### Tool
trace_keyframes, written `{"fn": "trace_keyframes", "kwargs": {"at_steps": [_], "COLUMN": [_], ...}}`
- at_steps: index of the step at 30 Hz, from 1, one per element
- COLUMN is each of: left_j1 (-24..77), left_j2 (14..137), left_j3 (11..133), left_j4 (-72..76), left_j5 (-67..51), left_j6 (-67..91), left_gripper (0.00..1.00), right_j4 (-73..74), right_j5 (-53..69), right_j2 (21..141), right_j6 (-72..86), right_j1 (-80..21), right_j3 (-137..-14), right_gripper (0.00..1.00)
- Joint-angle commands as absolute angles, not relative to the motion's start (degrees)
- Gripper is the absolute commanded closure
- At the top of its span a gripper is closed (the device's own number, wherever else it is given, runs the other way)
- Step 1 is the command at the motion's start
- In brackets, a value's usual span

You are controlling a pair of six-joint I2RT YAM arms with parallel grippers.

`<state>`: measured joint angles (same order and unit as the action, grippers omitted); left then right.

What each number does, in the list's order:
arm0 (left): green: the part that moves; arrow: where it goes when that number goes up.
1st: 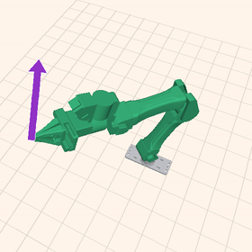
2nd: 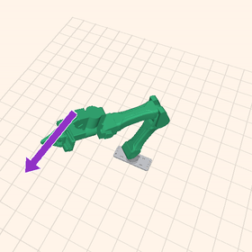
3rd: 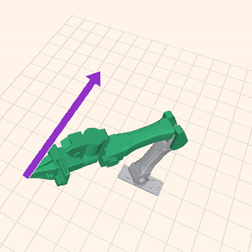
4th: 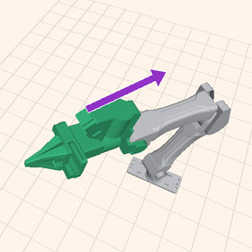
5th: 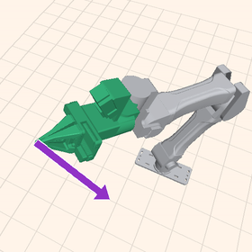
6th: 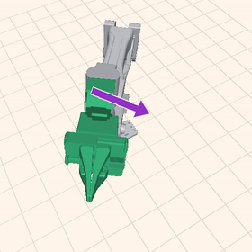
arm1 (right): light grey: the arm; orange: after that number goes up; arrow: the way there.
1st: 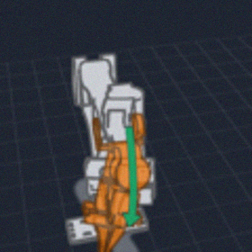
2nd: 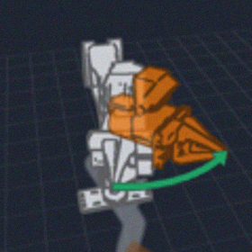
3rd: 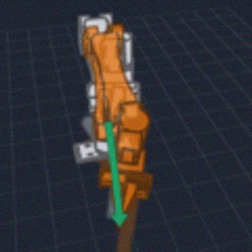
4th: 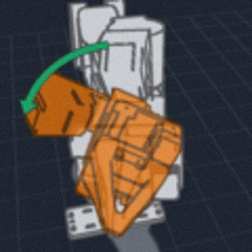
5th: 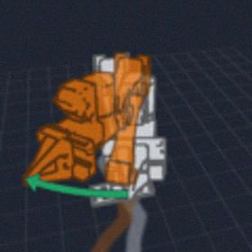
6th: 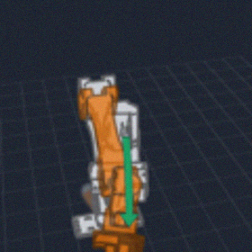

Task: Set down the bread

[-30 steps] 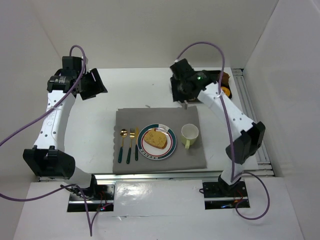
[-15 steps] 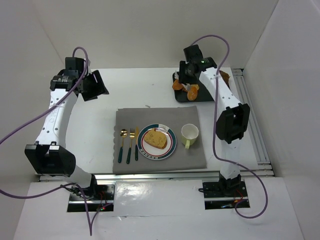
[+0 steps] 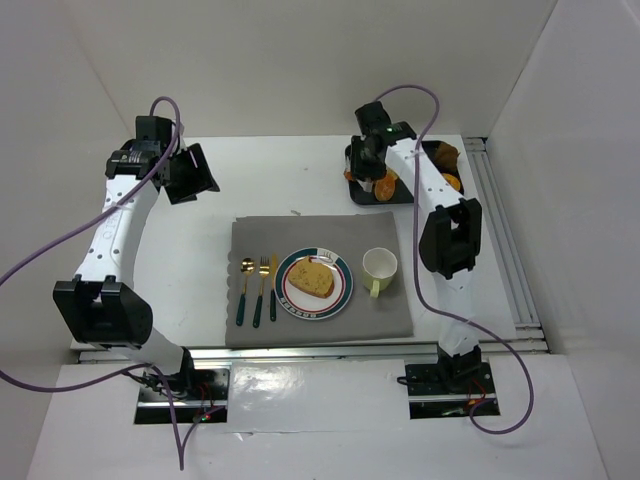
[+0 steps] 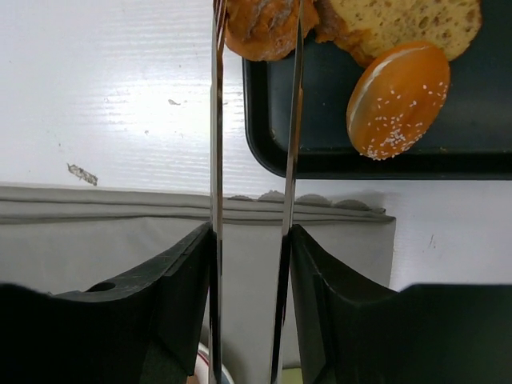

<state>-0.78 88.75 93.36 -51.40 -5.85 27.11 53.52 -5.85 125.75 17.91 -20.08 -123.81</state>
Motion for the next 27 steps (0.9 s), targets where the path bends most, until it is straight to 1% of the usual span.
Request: {"fn": "trace_keyframes", "kwargs": {"at_steps": [1, 2, 5, 10, 13, 15, 16, 17, 19, 20, 21, 23, 27], "left_j1": [-0.88, -0.88, -0.88, -0.88, -0.88, -0.88, -0.88, -0.88, -0.88, -0.88, -0.88, -0.88, -0.88], "left_j2": [88.68, 88.68, 88.68, 88.15, 88.15, 88.15, 88.15, 88.15, 86.58, 86.57, 86.57, 85.96, 85.96], "left_j3": [93.52, 93.52, 93.52, 92.90, 92.90, 93.42, 93.43, 93.43, 92.73, 92.12, 92.11, 92.11, 92.11], "left_j4": [-50.01, -50.01, -50.01, -48.87, -48.87, -48.87, -48.87, -48.87, -48.87, -48.87, -48.17, -48.16, -48.16], "left_j5": [-5.71, -5.71, -5.71, -6.24, -6.24, -6.24, -5.72, -4.67, -3.88, -3.87, -3.87, -3.87, -3.87], "left_j6": [26.37, 26.37, 26.37, 26.37, 26.37, 26.37, 26.37, 26.89, 27.60, 27.60, 28.12, 28.12, 28.65], "left_gripper": [0.29, 0.29, 0.29, 0.29, 0.29, 0.29, 0.29, 0.30, 0.30, 0.30, 0.30, 0.30, 0.30], "right_j4": [50.01, 50.01, 49.49, 50.10, 52.63, 55.36, 55.37, 55.37, 56.07, 56.60, 57.12, 58.53, 59.94], "right_j5": [-6.68, -7.20, -9.66, -12.65, -12.66, -10.47, -9.76, -9.23, -7.92, -7.04, -4.16, -2.47, 2.01], "right_j2": [125.77, 125.16, 122.35, 116.20, 111.02, 106.80, 104.87, 100.33, 95.47, 91.10, 89.14, 84.32, 79.73], "right_j6": [17.31, 17.31, 17.31, 17.84, 17.31, 14.69, 13.72, 12.84, 10.55, 10.55, 9.94, 11.15, 15.28], "right_j1": [-20.92, -20.92, -20.92, -21.97, -23.28, -24.25, -26.00, -27.23, -31.61, -32.95, -34.26, -37.70, -43.32], "right_j3": [-126.47, -126.47, -125.95, -124.45, -122.00, -118.58, -116.22, -110.27, -103.74, -98.06, -95.48, -89.86, -84.39], "right_gripper": [0.52, 0.61, 0.76, 0.84, 0.84, 0.84, 0.84, 0.84, 0.84, 0.84, 0.84, 0.84, 0.84]}}
